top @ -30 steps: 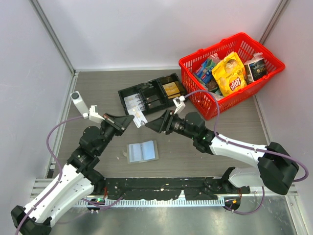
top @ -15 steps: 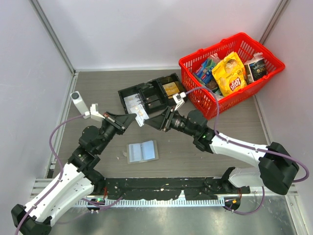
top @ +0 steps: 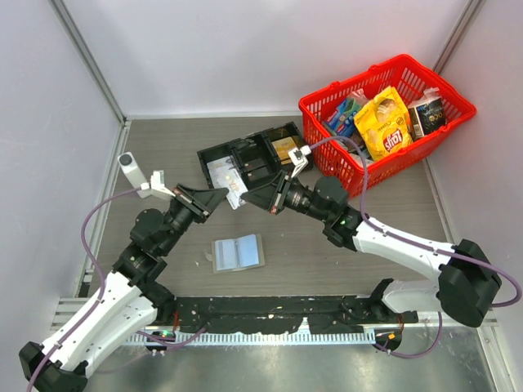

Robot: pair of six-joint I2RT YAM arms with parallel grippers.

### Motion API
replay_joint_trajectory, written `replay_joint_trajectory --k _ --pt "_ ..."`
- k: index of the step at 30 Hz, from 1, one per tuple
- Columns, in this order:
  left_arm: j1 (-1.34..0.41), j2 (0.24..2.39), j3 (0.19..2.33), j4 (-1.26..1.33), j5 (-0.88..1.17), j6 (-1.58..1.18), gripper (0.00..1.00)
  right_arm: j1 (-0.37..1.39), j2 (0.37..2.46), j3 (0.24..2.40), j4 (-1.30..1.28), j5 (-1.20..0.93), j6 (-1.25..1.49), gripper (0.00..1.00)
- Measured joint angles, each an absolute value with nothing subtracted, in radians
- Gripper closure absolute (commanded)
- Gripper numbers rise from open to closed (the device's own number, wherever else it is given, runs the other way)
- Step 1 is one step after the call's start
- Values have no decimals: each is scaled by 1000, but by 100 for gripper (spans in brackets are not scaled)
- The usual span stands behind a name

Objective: Take the credit cards out of the card holder
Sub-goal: Remove the credit card from the card holder.

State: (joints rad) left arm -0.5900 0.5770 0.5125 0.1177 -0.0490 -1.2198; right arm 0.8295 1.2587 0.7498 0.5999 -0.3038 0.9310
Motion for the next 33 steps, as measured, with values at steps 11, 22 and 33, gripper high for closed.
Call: replay_joint_trajectory --k 11,22,33 --pt "-591 646 830 -201 52 -815 27 749 1226 1039 103 -388 622 99" --pt "-591 870 1154 -478 275 -360 0 726 1242 1324 -447 -500 150 99" --pt "-591 1034 1287 -556 534 -113 29 724 1198 1370 -642 -607 -130 99"
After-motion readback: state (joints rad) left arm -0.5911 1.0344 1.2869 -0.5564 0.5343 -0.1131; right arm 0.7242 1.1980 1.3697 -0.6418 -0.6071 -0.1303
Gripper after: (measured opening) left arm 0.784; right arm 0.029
